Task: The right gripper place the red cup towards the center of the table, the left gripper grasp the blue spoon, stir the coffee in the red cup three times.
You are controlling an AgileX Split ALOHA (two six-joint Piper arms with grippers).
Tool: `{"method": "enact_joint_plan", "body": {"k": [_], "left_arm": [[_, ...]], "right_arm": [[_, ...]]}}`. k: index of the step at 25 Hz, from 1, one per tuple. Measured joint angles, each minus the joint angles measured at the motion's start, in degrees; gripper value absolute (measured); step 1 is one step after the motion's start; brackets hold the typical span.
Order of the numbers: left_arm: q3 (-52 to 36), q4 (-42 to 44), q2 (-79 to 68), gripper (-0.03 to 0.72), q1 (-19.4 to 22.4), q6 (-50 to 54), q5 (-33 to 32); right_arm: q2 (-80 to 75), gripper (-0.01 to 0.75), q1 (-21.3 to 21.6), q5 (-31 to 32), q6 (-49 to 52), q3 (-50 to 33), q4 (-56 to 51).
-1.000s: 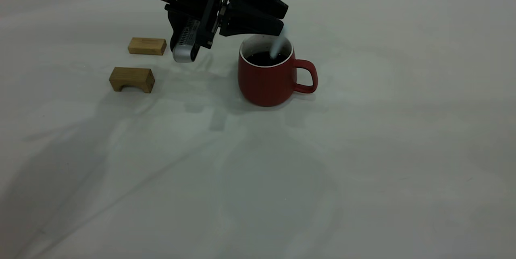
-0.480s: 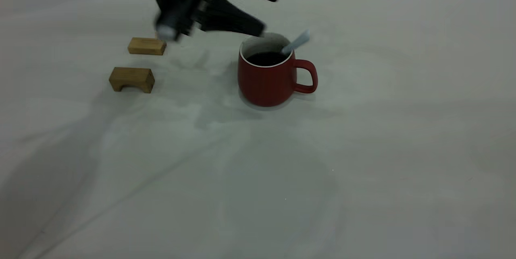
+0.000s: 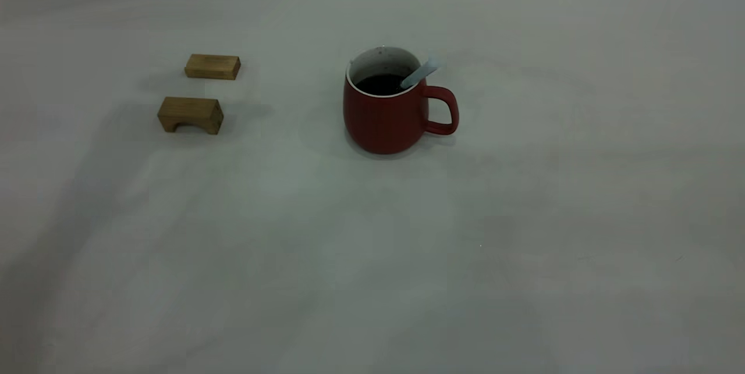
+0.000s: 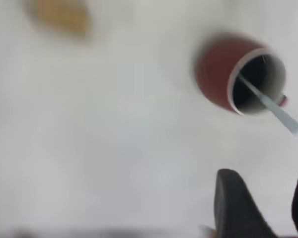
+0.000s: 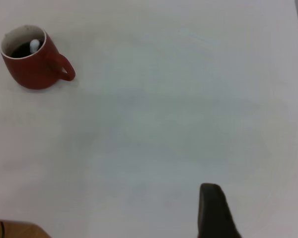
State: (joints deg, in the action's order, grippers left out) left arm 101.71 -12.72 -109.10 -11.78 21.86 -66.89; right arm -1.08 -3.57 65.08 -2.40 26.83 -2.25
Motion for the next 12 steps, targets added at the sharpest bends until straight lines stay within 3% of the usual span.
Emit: {"method": "enact_joint_plan", "body": {"k": [7, 12], "left_arm": [[-3.9, 10.6, 23.2, 0.258, 0.0, -9.5, 0.0], [-18.0, 16.1, 47.2, 0.237, 0.0, -9.5, 0.0]], "right_arm": [[0.0, 0.483, 0.0, 0.0, 0.0, 0.0, 0.0], [0.0, 0.483, 0.0, 0.0, 0.0, 0.0, 0.0]]}}
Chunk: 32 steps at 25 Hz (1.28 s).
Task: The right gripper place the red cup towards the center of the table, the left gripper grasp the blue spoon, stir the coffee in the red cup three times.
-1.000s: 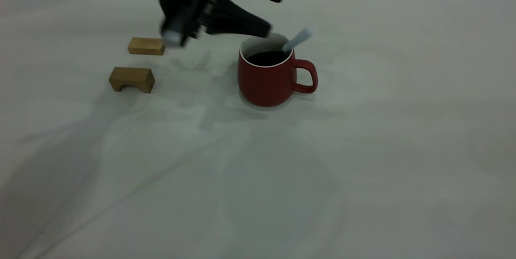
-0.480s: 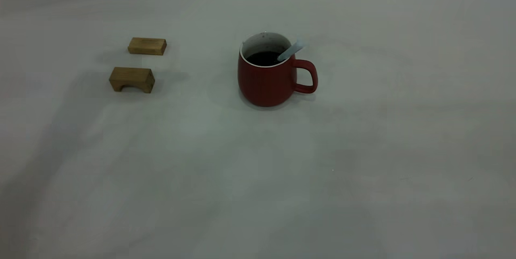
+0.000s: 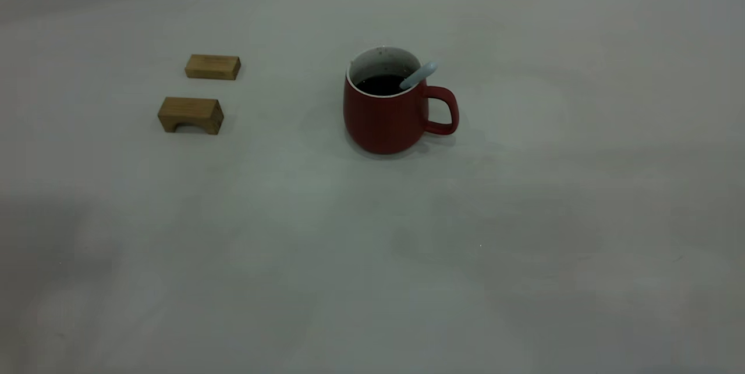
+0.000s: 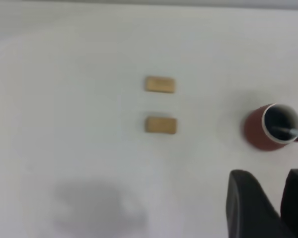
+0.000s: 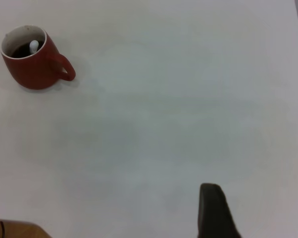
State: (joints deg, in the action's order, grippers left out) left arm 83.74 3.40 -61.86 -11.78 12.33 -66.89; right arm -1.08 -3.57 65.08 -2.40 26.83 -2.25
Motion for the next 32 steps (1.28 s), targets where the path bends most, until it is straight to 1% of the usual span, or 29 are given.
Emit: {"method": "enact_joint_plan", "body": {"k": [2, 7, 12, 15, 18, 21, 23, 27, 32], "left_arm": [[-8.5, 1.9, 9.9, 0.237, 0.0, 0.0, 0.0], [-23.7, 2.7, 34.9, 0.237, 0.3, -1.4, 0.1], [-39.3, 2.9, 51.5, 0.237, 5.5, -8.7, 0.2], [-46.0, 2.5, 59.1, 0.237, 7.9, -11.0, 0.3], [-49.8, 0.1, 63.0, 0.237, 8.4, -11.5, 0.3], [-51.9, -3.0, 63.0, 0.237, 8.6, -11.7, 0.9], [-53.3, -4.0, 63.0, 0.237, 9.5, -11.9, 1.7], [-55.8, -4.2, 63.0, 0.237, 11.6, -11.9, 1.8], [-55.8, -4.2, 63.0, 0.237, 11.8, -13.0, 1.8]], "right_arm": [[0.0, 0.483, 0.0, 0.0, 0.0, 0.0, 0.0], [0.0, 0.483, 0.0, 0.0, 0.0, 0.0, 0.0], [0.0, 0.483, 0.0, 0.0, 0.0, 0.0, 0.0], [0.0, 0.483, 0.0, 0.0, 0.0, 0.0, 0.0], [0.0, 0.483, 0.0, 0.0, 0.0, 0.0, 0.0], [0.0, 0.483, 0.0, 0.0, 0.0, 0.0, 0.0], [0.0, 0.483, 0.0, 0.0, 0.0, 0.0, 0.0], [0.0, 0.483, 0.0, 0.0, 0.0, 0.0, 0.0], [0.0, 0.483, 0.0, 0.0, 0.0, 0.0, 0.0]]}}
